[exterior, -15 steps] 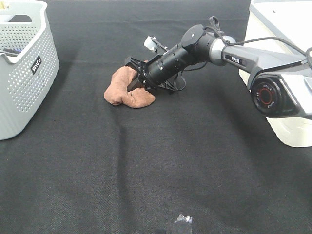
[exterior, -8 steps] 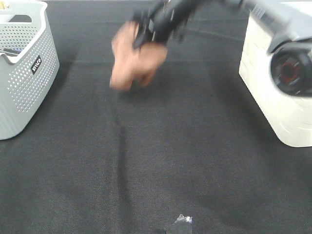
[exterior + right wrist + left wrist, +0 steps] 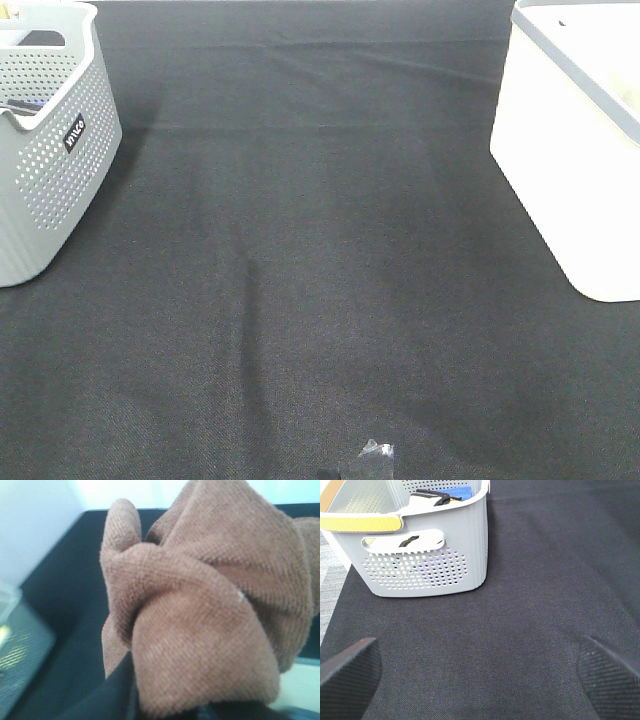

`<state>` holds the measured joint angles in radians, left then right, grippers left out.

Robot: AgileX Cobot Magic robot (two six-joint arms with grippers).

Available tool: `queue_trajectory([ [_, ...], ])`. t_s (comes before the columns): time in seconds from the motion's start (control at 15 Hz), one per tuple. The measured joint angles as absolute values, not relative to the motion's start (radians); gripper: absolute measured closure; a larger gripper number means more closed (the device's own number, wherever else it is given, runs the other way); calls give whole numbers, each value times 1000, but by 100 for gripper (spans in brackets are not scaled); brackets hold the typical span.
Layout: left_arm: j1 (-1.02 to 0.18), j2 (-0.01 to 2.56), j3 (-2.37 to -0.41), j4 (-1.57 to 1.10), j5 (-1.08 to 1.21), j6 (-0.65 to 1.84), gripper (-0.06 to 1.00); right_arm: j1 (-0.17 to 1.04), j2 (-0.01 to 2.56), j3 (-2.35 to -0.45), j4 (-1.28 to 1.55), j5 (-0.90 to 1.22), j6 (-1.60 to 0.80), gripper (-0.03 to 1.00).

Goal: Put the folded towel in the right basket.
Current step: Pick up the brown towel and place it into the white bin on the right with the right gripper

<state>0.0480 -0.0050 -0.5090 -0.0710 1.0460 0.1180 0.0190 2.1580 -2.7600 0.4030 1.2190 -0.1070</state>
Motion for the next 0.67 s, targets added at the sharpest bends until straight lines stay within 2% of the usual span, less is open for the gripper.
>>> queue_trajectory([
  [0.13,48,-5,-509,-71,1046,118,-5,-98,2113,-2625,317,1219,-107,76],
  [0.2,48,-5,-509,-71,1046,118,-5,-98,2113,-2625,317,1219,-107,76],
  [0.33,48,-5,-509,-71,1046,118,-5,-191,2113,-2410,229,1221,-108,76],
  [0.47,48,-5,-509,-71,1046,118,-5,-222,2129,-2278,193,1222,-111,76],
  [0.67,48,-5,-509,-70,1046,118,-5,-223,2165,-2230,141,1225,-77,75],
])
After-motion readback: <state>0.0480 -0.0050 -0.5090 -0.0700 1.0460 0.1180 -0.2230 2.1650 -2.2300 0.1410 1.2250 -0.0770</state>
